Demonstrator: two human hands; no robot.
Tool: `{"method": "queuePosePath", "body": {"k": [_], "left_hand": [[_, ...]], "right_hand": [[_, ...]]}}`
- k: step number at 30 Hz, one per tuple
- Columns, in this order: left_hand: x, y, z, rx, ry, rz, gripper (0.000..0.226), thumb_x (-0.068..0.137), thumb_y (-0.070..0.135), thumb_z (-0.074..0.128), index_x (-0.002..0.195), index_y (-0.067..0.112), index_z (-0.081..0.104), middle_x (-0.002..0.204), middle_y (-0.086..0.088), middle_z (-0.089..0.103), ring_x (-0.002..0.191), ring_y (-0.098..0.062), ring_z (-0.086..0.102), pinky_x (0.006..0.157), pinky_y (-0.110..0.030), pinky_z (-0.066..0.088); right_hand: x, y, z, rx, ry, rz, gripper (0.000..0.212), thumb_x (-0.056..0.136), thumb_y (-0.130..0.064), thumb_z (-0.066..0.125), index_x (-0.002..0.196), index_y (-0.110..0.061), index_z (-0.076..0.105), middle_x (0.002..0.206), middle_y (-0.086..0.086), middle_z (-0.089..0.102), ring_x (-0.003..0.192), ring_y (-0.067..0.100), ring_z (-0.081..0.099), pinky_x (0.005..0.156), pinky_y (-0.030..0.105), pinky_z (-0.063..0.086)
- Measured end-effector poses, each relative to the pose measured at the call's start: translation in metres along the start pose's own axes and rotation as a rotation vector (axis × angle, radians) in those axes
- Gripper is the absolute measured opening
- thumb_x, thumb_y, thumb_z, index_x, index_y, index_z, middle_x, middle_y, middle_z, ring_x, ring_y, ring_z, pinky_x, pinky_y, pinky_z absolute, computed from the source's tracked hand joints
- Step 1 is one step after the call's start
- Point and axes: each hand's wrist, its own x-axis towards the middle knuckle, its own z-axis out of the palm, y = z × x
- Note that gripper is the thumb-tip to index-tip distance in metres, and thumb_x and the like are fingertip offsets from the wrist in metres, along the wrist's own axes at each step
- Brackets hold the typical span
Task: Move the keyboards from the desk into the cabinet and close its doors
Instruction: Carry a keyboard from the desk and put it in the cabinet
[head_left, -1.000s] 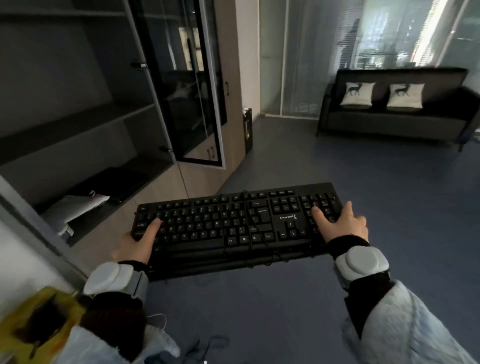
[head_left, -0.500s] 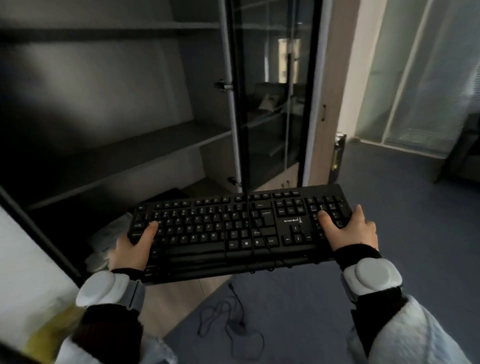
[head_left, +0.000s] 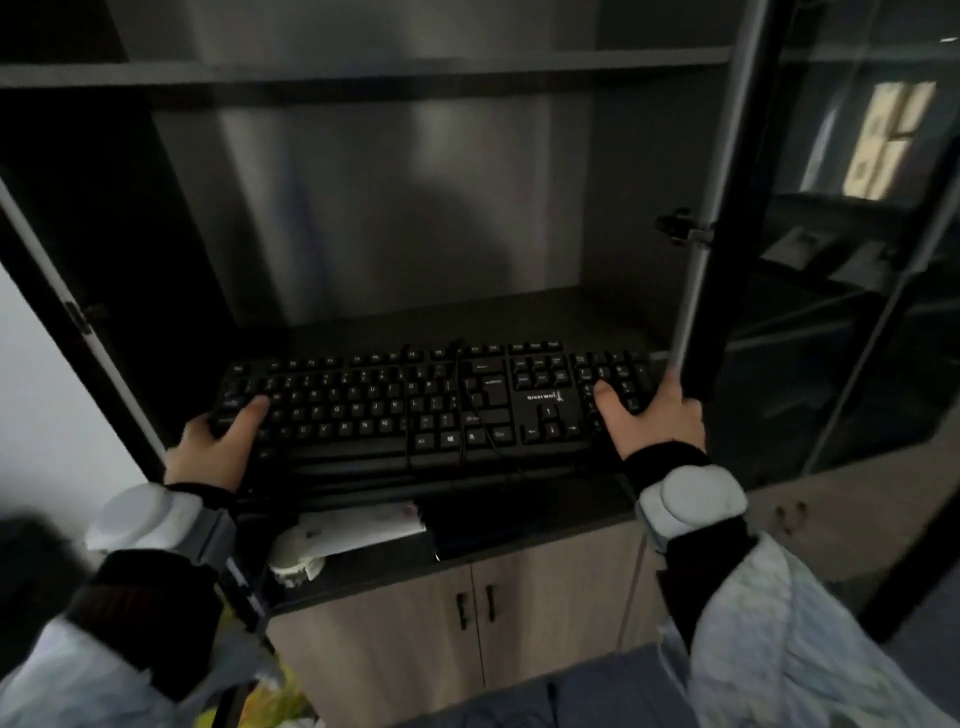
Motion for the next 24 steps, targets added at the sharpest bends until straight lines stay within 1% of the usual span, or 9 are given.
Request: {"method": "queuePosePath", "body": {"k": [5,11,14,16,21,24], "left_hand": [[0.109,0.004,0.003,-0.02,0.074,-0.022,0.08,0.077,0.066,0.052,0.135,0.01,0.052,0.135,-0.022,0.056,0.125,-0.04,0.051,0.112,-0.047,0.036],[0.231,0.003,0.031,0.066,0.088,-0.1,0.08,0.083,0.057,0.053,0.142,0.004,0.043,0.144,-0.027,0.045,0.133,-0.045,0.041,0.113,-0.046,0.031],[0.261,-0.006,0.05,0.092,0.036,-0.123,0.074,0.087,0.051,0.054,0.143,0.005,0.041,0.146,-0.025,0.044,0.133,-0.044,0.041,0.112,-0.044,0.032],[0.275,-0.014,0.056,0.097,0.02,-0.138,0.072,0.088,0.05,0.053,0.144,0.007,0.041,0.146,-0.024,0.044,0.133,-0.044,0.043,0.112,-0.044,0.033],[0.293,-0.023,0.053,0.097,0.046,-0.158,0.073,0.087,0.052,0.053,0.143,0.007,0.042,0.146,-0.024,0.045,0.131,-0.044,0.045,0.11,-0.047,0.036],[0.293,-0.021,0.051,0.175,0.063,-0.179,0.071,0.088,0.05,0.052,0.142,0.003,0.043,0.144,-0.026,0.046,0.131,-0.044,0.045,0.11,-0.044,0.036]], "right_hand": [[0.058,-0.048,0.091,0.011,-0.074,-0.045,0.097,0.073,-0.062,0.056,0.149,-0.019,0.015,0.142,0.022,0.035,0.128,0.04,0.04,0.103,0.04,0.036],[0.121,-0.101,0.193,-0.015,-0.142,0.028,0.097,0.073,-0.063,0.056,0.149,-0.02,0.013,0.144,0.02,0.034,0.129,0.039,0.039,0.104,0.043,0.036],[0.141,-0.108,0.222,-0.08,-0.175,0.055,0.097,0.073,-0.063,0.055,0.149,-0.019,0.013,0.145,0.021,0.033,0.13,0.039,0.04,0.104,0.045,0.037],[0.152,-0.109,0.238,-0.12,-0.19,0.063,0.096,0.074,-0.062,0.055,0.149,-0.019,0.013,0.144,0.021,0.034,0.129,0.039,0.041,0.103,0.044,0.039],[0.159,-0.113,0.267,-0.185,-0.217,0.033,0.095,0.074,-0.062,0.054,0.149,-0.019,0.014,0.144,0.02,0.035,0.129,0.039,0.04,0.103,0.043,0.037],[0.162,-0.113,0.274,-0.211,-0.207,0.018,0.09,0.077,-0.058,0.053,0.148,-0.018,0.016,0.143,0.02,0.036,0.129,0.039,0.039,0.104,0.045,0.036]]}}
